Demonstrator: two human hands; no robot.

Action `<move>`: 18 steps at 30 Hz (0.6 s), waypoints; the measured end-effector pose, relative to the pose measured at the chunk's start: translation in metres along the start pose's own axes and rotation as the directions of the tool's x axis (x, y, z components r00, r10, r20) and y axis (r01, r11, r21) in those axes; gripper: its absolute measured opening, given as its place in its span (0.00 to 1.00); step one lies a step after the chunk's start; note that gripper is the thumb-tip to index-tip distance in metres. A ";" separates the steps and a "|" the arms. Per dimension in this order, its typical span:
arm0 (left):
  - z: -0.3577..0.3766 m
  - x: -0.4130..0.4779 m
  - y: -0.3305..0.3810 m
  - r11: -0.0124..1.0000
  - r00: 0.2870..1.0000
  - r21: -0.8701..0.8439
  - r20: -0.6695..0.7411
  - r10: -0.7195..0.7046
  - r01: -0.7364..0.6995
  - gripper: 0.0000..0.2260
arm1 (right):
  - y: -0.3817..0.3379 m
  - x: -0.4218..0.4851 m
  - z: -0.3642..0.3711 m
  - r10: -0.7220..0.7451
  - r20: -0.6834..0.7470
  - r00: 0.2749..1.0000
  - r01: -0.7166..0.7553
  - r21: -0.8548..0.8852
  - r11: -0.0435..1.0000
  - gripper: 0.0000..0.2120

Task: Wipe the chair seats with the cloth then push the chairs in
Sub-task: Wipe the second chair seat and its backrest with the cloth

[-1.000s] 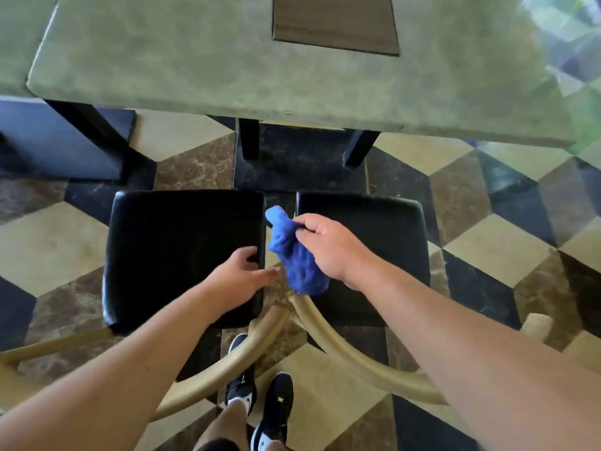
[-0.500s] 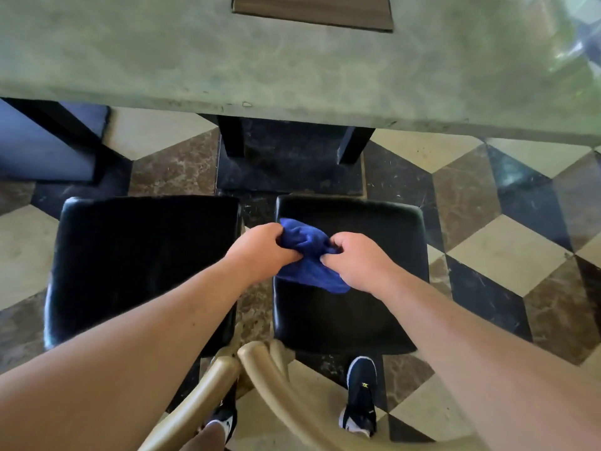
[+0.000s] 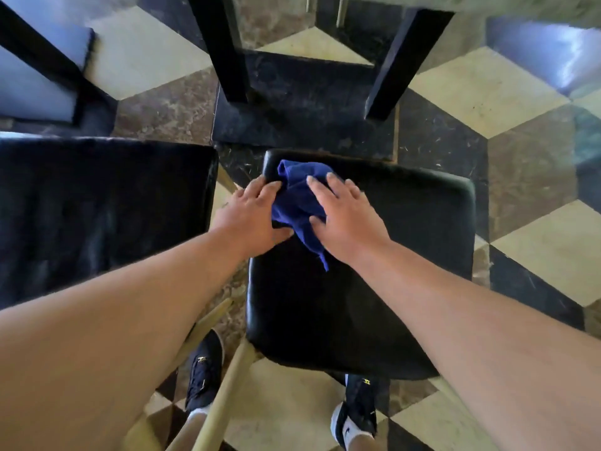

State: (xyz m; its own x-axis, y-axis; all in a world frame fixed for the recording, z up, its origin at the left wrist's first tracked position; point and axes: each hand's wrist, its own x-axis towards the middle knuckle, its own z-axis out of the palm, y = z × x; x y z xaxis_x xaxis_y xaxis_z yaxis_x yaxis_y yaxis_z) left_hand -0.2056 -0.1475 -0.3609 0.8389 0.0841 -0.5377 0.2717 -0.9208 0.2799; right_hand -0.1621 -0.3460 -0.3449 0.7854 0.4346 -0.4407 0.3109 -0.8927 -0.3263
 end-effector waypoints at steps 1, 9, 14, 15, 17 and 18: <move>0.009 0.000 -0.003 0.999 0.997 0.030 0.077 0.018 -0.020 0.53 | -0.001 0.002 0.017 -0.067 0.045 0.997 0.071 -0.086 0.994 0.33; 0.033 0.006 -0.030 0.988 0.992 -0.146 0.110 0.062 -0.045 0.72 | -0.031 0.077 0.053 -0.056 -0.129 0.990 0.033 -0.174 0.984 0.29; 0.023 0.006 -0.032 0.990 0.988 -0.121 0.133 0.081 -0.065 0.63 | -0.043 0.095 0.045 -0.066 -0.105 0.992 0.049 -0.163 0.985 0.28; 0.020 0.007 -0.029 0.994 0.986 -0.078 0.142 0.084 -0.073 0.62 | -0.040 0.081 0.048 -0.094 -0.094 0.991 0.080 -0.147 0.986 0.27; 0.013 0.007 -0.024 0.997 0.985 -0.014 0.156 0.076 -0.075 0.59 | -0.032 0.036 0.059 -0.146 -0.052 0.988 0.140 -0.110 0.984 0.28; 0.010 0.008 -0.022 0.997 0.984 0.013 0.166 0.070 -0.073 0.58 | -0.028 0.010 0.068 -0.165 -0.019 0.986 0.162 -0.106 0.981 0.28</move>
State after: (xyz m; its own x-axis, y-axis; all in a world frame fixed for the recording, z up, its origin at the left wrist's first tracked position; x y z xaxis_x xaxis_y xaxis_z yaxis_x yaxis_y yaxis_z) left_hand -0.2096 -0.1307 -0.3789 0.7661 -0.0445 -0.6411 0.2039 -0.9293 0.3081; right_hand -0.1995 -0.3089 -0.3965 0.7332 0.5739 -0.3647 0.4892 -0.8177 -0.3033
